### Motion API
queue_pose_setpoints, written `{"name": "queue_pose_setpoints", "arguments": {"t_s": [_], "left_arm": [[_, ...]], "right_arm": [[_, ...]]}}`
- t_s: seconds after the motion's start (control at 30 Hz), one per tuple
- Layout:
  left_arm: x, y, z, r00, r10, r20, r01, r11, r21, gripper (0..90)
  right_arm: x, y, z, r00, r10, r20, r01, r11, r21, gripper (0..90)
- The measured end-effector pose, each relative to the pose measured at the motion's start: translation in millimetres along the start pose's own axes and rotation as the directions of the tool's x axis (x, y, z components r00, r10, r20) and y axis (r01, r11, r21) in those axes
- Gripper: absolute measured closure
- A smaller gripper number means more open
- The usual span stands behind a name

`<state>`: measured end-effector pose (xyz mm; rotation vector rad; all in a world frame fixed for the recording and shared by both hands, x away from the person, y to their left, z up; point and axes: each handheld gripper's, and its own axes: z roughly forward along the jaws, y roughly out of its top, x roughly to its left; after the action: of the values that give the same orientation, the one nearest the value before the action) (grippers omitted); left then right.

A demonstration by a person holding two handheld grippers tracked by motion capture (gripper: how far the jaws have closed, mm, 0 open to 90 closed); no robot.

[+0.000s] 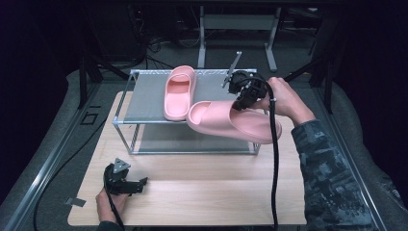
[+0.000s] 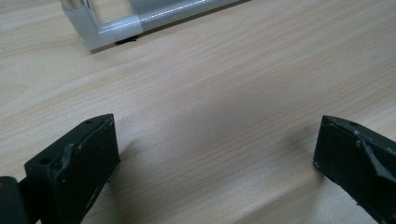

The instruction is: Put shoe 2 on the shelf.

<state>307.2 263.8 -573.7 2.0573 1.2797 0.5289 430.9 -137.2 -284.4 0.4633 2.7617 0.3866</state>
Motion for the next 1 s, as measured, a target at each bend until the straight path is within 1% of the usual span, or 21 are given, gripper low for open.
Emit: {"name": "queue_pose_setpoints", "arguments": {"t_s": [0.07,0.1,0.13,0.23,0.37,0.43,0.53,0.57,0.6,0.63,0.67,0.7,0.73,0.77,0.8,0.83,0.87,0.9,0.93,0.97,1.0], "left_arm": [[-0.2,0.0,0.1,1.0000,-0.002,0.000,0.002,1.0000,-0.001,0.0],[0.0,0.0,0.0,1.0000,0.000,0.000,0.000,1.0000,0.000,0.0],[0.0,0.0,0.0,1.0000,0.000,0.000,0.000,1.0000,0.000,0.0],[0.0,0.0,0.0,1.0000,0.000,0.000,0.000,1.0000,-0.001,0.0],[-0.1,0.1,-0.1,1.0000,-0.001,0.002,0.001,1.0000,0.000,0.0],[-0.3,0.1,-0.2,1.0000,-0.001,0.000,0.001,1.0000,0.002,0.0],[-0.3,0.1,-0.2,1.0000,-0.002,0.000,0.002,1.0000,0.002,0.0],[-0.3,0.1,-0.2,1.0000,-0.002,0.000,0.002,1.0000,0.002,0.0],[-0.3,0.1,-0.2,1.0000,-0.002,0.000,0.002,1.0000,0.002,0.0],[-0.4,0.1,-0.2,1.0000,-0.002,0.000,0.002,1.0000,0.002,0.0],[-0.5,0.1,-0.2,1.0000,-0.002,0.000,0.002,1.0000,0.002,0.0],[-0.5,0.1,-0.2,1.0000,-0.002,0.000,0.002,1.0000,0.002,0.0],[-0.5,0.1,-0.2,1.0000,-0.002,0.000,0.002,1.0000,0.002,0.0],[-0.5,0.1,-0.2,1.0000,-0.001,0.001,0.001,1.0000,0.002,0.0],[-0.6,0.1,-0.2,1.0000,-0.001,0.001,0.001,1.0000,0.002,0.0],[-0.6,0.1,-0.2,1.0000,-0.001,0.001,0.001,1.0000,0.002,0.0],[-0.6,0.1,-0.2,1.0000,-0.001,0.001,0.001,1.0000,0.002,0.0],[-0.7,0.1,-0.2,1.0000,0.000,0.002,0.000,1.0000,0.002,0.0],[-0.7,0.1,-0.2,1.0000,0.000,0.002,0.000,1.0000,0.002,0.0],[-0.6,0.1,-0.2,1.0000,0.000,0.002,0.000,1.0000,0.002,0.0],[-0.7,0.1,-0.2,1.0000,0.000,0.002,0.000,1.0000,0.001,0.0]], "right_arm": [[-2.3,0.5,0.3,0.9999,0.014,0.003,-0.014,1.000,0.001,82.7],[-7.3,1.5,0.4,0.9991,0.041,0.012,-0.041,0.999,0.004,82.7],[-7.3,1.5,0.4,0.9991,0.041,0.012,-0.041,0.999,0.004,82.7],[-14.4,4.1,-0.1,0.9963,0.079,0.034,-0.079,0.997,0.007,82.7],[-20.2,8.4,2.3,0.9927,0.109,0.051,-0.110,0.994,0.025,82.8],[-22.0,9.8,3.4,0.9922,0.115,0.047,-0.117,0.992,0.036,82.8],[-28.2,13.4,7.6,0.9869,0.149,0.062,-0.152,0.987,0.051,82.8],[-31.7,15.2,9.8,0.9821,0.171,0.081,-0.176,0.982,0.064,82.8],[-31.7,15.2,9.8,0.9821,0.171,0.081,-0.176,0.982,0.064,82.8],[-33.8,15.8,10.9,0.9786,0.185,0.090,-0.191,0.979,0.068,82.9],[-36.5,16.4,12.1,0.9736,0.211,0.087,-0.217,0.974,0.067,82.9],[-40.6,17.5,14.2,0.9652,0.245,0.092,-0.252,0.965,0.076,82.9],[-40.6,17.5,14.2,0.9652,0.245,0.092,-0.252,0.965,0.076,82.9],[-42.2,18.8,14.8,0.9575,0.260,0.125,-0.272,0.958,0.092,82.9],[-46.1,18.4,18.2,0.9503,0.298,0.090,-0.304,0.950,0.068,82.9],[-50.1,20.7,19.5,0.9330,0.334,0.135,-0.347,0.934,0.090,83.0],[-52.3,21.0,20.7,0.9293,0.346,0.129,-0.358,0.929,0.088,83.0],[-54.0,22.2,22.3,0.9204,0.361,0.149,-0.377,0.922,0.090,83.0],[-54.0,22.2,22.3,0.9204,0.361,0.149,-0.377,0.922,0.090,83.0],[-57.6,24.4,25.9,0.9019,0.400,0.162,-0.418,0.904,0.092,83.1],[-59.5,25.6,27.6,0.8928,0.416,0.173,-0.435,0.896,0.092,83.1]]}}
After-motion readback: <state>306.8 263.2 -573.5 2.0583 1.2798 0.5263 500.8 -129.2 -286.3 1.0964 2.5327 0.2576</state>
